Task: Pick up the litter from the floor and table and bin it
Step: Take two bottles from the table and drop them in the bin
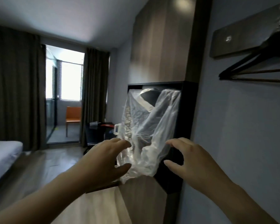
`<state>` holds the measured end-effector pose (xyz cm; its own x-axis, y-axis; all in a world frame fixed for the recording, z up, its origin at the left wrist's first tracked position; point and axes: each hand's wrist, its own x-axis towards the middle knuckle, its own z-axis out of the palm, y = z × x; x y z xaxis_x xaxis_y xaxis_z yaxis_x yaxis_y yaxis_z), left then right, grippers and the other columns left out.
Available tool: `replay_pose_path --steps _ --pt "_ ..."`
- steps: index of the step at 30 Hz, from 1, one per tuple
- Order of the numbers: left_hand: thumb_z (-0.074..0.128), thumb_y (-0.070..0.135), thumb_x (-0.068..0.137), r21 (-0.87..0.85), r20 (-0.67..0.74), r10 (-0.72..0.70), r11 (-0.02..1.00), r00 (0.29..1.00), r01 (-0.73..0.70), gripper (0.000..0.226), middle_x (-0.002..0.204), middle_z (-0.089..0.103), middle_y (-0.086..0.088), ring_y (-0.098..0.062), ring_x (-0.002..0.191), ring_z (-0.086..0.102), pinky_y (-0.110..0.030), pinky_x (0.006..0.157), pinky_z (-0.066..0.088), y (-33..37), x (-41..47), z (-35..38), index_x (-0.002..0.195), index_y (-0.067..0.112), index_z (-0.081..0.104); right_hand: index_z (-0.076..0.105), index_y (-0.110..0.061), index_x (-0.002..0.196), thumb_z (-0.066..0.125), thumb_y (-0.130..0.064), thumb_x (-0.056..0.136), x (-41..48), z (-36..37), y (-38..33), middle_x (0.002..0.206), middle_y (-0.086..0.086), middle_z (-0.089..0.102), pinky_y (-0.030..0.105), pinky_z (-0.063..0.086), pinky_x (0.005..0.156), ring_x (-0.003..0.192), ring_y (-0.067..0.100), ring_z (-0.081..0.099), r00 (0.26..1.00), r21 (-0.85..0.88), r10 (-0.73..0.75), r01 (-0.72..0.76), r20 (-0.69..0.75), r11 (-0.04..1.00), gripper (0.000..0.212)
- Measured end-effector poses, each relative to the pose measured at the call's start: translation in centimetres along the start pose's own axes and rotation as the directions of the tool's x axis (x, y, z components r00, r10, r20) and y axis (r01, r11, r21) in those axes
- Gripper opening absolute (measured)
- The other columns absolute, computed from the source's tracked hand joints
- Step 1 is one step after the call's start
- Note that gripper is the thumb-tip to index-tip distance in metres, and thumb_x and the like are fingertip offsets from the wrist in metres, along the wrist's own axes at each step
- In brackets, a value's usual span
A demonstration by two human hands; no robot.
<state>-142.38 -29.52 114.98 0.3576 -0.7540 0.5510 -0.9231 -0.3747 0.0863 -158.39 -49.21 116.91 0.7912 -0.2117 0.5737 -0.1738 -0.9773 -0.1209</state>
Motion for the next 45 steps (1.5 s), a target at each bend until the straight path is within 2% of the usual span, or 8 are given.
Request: replay_pose_path --steps 12,17,22,24,26,35,39,45 --pt "0.062 0.051 0.084 0.059 -0.036 -0.175 0.982 0.984 0.177 0.054 0.128 0.054 0.016 -0.003 0.115 0.052 -0.022 0.096 0.046 -13.2 0.9 1.7 0.133 0.035 0.046 0.055 -0.03 0.125 0.066 -0.038 0.082 12.1 11.9 -3.6 0.122 -0.015 0.056 0.022 0.041 0.097 0.115 0.003 0.05 0.986 0.09 -0.139 0.131 0.09 0.987 0.046" --pt "0.062 0.05 0.083 0.115 -0.038 -0.2 0.972 0.979 0.203 0.051 0.126 0.055 0.015 -0.002 0.113 0.052 -0.021 0.094 0.047 -17.5 5.4 4.3 0.13 0.036 0.047 0.052 -0.034 0.129 0.066 -0.044 0.083 18.2 16.7 -0.6 0.121 -0.019 0.054 0.014 0.037 0.092 0.111 0.0 0.05 0.981 0.107 -0.181 0.174 0.067 0.979 0.049" --pt "0.061 0.051 0.083 0.147 -0.053 -0.241 0.958 0.969 0.246 0.049 0.123 0.055 0.018 0.002 0.108 0.052 -0.017 0.089 0.048 -22.2 10.9 6.7 0.128 0.038 0.046 0.051 -0.035 0.129 0.066 -0.044 0.083 25.1 20.0 2.9 0.109 -0.022 0.052 0.011 0.031 0.08 0.084 -0.014 0.041 0.976 0.132 -0.214 0.206 0.051 0.97 0.05" --pt "0.059 0.054 0.082 0.143 -0.053 -0.257 0.955 0.965 0.262 0.049 0.123 0.054 0.02 0.005 0.107 0.05 -0.012 0.084 0.046 -24.2 12.4 8.0 0.128 0.04 0.046 0.05 -0.035 0.131 0.066 -0.044 0.083 27.5 21.9 3.9 0.12 -0.02 0.053 0.014 0.037 0.091 0.101 -0.015 0.045 0.973 0.145 -0.222 0.212 0.06 0.967 0.052" --pt "0.057 0.057 0.081 0.14 -0.051 -0.27 0.951 0.962 0.274 0.048 0.121 0.055 0.02 0.005 0.106 0.051 -0.013 0.085 0.046 -26.0 13.6 9.2 0.126 0.041 0.047 0.048 -0.035 0.133 0.065 -0.045 0.084 29.7 23.8 4.5 0.129 -0.019 0.052 0.018 0.037 0.101 0.119 -0.003 0.045 0.972 0.15 -0.223 0.21 0.074 0.966 0.053" --pt "0.053 0.058 0.081 0.142 -0.016 -0.296 0.945 0.955 0.295 0.05 0.12 0.055 0.019 0.003 0.107 0.051 -0.016 0.09 0.046 -37.6 19.1 13.9 0.127 0.039 0.047 0.046 -0.038 0.132 0.06 -0.049 0.085 39.7 33.6 4.4 0.126 -0.022 0.051 0.024 0.041 0.101 0.119 0.0 0.046 0.96 0.152 -0.248 0.227 0.132 0.962 0.051" --pt "0.054 0.057 0.082 0.145 0.005 -0.289 0.947 0.957 0.285 0.051 0.124 0.054 0.02 0.003 0.112 0.049 -0.015 0.094 0.043 -44.8 21.6 15.2 0.129 0.038 0.047 0.045 -0.039 0.132 0.058 -0.05 0.085 45.3 38.3 3.4 0.124 -0.024 0.049 0.017 0.038 0.098 0.118 -0.002 0.045 0.959 0.118 -0.249 0.234 0.135 0.965 0.05" --pt "0.052 0.058 0.082 0.138 0.0 -0.283 0.95 0.959 0.281 0.054 0.123 0.054 0.02 0.002 0.112 0.05 -0.015 0.094 0.043 -57.2 25.4 15.3 0.131 0.037 0.045 0.043 -0.039 0.133 0.057 -0.051 0.086 55.2 44.9 -0.2 0.125 -0.024 0.048 0.019 0.039 0.099 0.12 -0.001 0.044 0.962 0.108 -0.232 0.218 0.143 0.97 0.05"
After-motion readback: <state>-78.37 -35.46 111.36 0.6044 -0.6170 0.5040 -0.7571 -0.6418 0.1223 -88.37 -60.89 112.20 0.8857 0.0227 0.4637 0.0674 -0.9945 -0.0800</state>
